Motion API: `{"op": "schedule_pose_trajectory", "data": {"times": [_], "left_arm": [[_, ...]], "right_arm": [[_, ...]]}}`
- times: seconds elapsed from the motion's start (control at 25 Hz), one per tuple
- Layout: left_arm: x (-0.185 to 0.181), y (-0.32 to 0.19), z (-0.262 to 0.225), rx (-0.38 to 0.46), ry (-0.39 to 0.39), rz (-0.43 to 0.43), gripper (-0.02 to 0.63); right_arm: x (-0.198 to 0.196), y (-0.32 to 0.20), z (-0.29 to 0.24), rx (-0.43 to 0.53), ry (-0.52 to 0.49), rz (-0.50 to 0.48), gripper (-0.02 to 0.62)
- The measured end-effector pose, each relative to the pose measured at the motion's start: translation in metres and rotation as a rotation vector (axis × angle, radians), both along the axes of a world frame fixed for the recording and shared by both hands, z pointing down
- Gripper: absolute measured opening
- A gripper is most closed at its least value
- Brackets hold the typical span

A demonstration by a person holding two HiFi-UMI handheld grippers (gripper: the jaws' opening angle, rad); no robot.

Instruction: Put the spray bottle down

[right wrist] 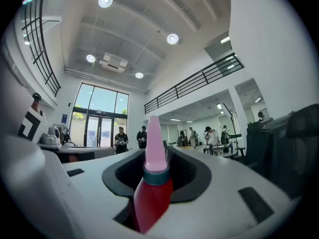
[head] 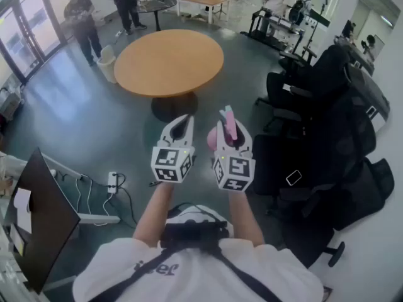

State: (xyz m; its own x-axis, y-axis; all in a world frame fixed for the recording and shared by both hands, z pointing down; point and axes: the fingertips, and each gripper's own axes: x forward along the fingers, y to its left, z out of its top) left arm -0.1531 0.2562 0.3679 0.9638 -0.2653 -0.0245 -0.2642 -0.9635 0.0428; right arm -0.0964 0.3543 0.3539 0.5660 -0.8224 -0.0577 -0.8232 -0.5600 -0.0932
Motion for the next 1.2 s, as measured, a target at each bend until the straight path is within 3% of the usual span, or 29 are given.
{"op": "schedule_pose_trajectory", "data": {"times": [0.28, 0.56, 0.88, 1.2], "left_arm": [[0.009, -0.005, 0.008, -0.007, -0.020, -0.020, 0.009], [0.026, -0.042, 0.031, -0.052, -0.042, -0.037, 0.009], [0.072, -0.135, 0.021, -0.046, -0.012, -0.039, 0.009], [0.085, -0.219, 0.013, -0.057, 0.024, -0.082, 0.009]], "right_arm": [[0.012, -0.007, 0.019, -0.031, -0.036, -0.015, 0.144], [0.034, -0.039, 0.030, -0.018, -0.065, -0.020, 0.149], [0.076, -0.134, 0.024, -0.055, -0.037, -0.039, 0.147], [0.091, -0.222, 0.017, -0.077, -0.002, -0.074, 0.147]]}}
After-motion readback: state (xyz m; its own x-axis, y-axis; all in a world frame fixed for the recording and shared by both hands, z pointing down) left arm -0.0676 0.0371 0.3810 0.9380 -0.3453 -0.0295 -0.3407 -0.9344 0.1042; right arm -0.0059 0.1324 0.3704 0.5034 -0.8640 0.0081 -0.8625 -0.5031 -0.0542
